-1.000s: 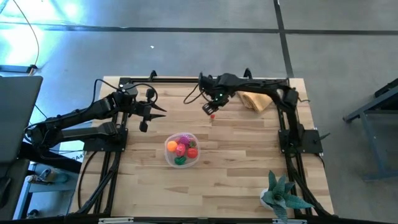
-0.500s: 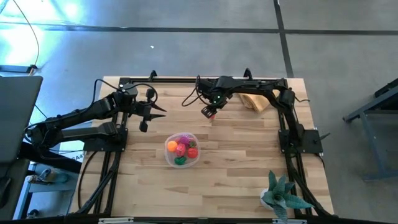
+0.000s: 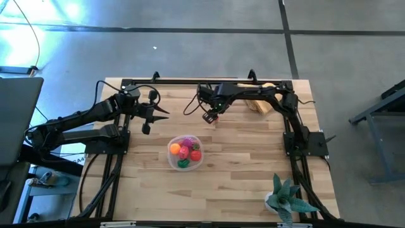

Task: Pick and placing Produce into tupperware
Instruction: Put the red cherry into the transparent container

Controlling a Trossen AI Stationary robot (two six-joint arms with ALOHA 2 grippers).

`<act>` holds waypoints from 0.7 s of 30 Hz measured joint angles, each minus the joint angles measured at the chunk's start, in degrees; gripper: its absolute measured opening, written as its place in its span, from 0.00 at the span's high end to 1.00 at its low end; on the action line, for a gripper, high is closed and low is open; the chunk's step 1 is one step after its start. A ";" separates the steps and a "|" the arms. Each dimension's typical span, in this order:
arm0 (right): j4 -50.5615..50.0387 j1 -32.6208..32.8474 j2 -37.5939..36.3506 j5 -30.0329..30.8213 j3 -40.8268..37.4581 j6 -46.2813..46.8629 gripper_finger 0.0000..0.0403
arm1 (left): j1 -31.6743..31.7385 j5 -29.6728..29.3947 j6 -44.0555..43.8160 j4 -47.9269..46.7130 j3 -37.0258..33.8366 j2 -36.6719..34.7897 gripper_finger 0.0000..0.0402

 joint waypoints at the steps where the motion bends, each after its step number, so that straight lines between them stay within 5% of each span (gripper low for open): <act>1: 0.95 -0.01 0.00 0.03 -0.61 0.08 0.50 | 0.01 0.00 -0.01 0.00 0.00 0.00 0.80; 21: 8.98 -0.17 -0.02 -4.10 -7.87 0.42 0.50 | -0.01 0.00 0.00 -0.02 0.00 0.00 0.80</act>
